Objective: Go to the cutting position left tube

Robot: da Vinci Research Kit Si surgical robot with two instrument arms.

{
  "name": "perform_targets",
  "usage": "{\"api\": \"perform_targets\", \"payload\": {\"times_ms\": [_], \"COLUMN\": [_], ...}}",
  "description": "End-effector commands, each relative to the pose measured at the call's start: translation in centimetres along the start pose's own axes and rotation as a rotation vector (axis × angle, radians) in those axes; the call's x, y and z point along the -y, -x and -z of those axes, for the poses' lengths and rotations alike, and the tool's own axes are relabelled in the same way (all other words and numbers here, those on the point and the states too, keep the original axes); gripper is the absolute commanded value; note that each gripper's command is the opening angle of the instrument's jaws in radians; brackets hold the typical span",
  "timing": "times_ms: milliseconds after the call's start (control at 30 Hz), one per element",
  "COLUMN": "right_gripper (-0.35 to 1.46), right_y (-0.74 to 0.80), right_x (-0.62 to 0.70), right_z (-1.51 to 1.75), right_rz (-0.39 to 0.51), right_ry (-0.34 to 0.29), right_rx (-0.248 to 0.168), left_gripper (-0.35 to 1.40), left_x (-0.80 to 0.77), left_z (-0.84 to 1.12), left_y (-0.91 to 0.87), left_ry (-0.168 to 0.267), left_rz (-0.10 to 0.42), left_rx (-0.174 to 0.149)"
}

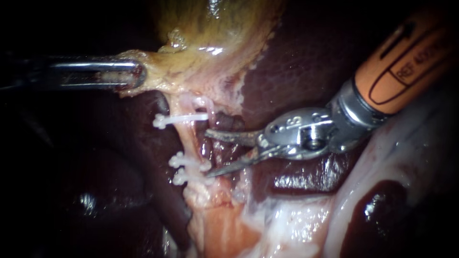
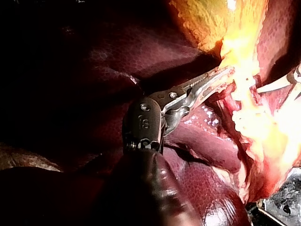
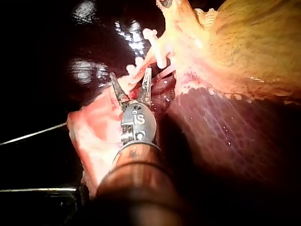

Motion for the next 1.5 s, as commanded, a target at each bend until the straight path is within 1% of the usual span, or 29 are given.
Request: {"api": "perform_targets", "payload": {"times_ms": [33,100,200,300,467,533,667,800,867,1000,1133,1267,1367,1500], "right_gripper": [1.43,1.43,1.41,1.41,1.41,1.41,1.41,1.41,1.43,1.43,1.43,1.43,1.43,1.43], "right_y": [0.04,0.11,0.17,0.18,0.11,0.08,0.02,-0.03,-0.07,-0.15,-0.25,-0.41,-0.54,-0.65], "right_x": [-0.02,-0.06,-0.12,-0.18,-0.28,-0.31,-0.37,-0.41,-0.41,-0.38,-0.3,-0.17,-0.07,0.02], "right_z": [-0.02,-0.07,-0.16,-0.27,-0.49,-0.6,-0.81,-0.96,-1.01,-1.03,-1.0,-0.9,-0.82,-0.77], "right_rz": [0.003,-0.012,-0.02,-0.031,-0.042,-0.059,-0.093,-0.121,-0.135,-0.168,-0.193,-0.202,-0.208,-0.217], "right_ry": [0.001,-0.008,-0.023,-0.027,-0.047,-0.053,-0.059,-0.061,-0.073,-0.121,-0.178,-0.245,-0.289,-0.31], "right_rx": [0.003,0.004,0.007,0.008,0.013,0.006,-0.02,-0.037,-0.067,-0.109,-0.155,-0.202,-0.227,-0.25], "left_gripper": [-0.35,-0.35,-0.35,-0.35,-0.35,-0.35,-0.35,-0.35,-0.35,-0.35,-0.35,-0.35,-0.35,-0.35], "left_x": [0.0,0.0,0.0,0.0,0.0,-0.01,-0.01,-0.01,-0.01,-0.01,-0.01,-0.01,-0.01,-0.01], "left_z": [0.0,0.0,0.0,-0.01,-0.02,-0.02,-0.02,-0.03,-0.03,-0.05,-0.05,-0.05,-0.04,-0.04], "left_y": [0.0,0.0,0.0,0.01,0.01,0.01,0.01,0.01,0.02,0.02,0.02,0.02,0.02,0.02], "left_ry": [0.0,0.0,-0.001,-0.001,-0.001,-0.002,-0.002,-0.002,-0.003,-0.003,-0.003,-0.003,-0.003,-0.003], "left_rz": [0.0,0.0,0.0,0.0,0.0,-0.001,-0.001,-0.001,-0.001,-0.001,-0.001,-0.001,-0.001,-0.001], "left_rx": [0.0,0.0,0.0,0.0,-0.001,-0.001,-0.001,-0.001,-0.001,-0.002,-0.002,-0.002,-0.002,-0.002]}}
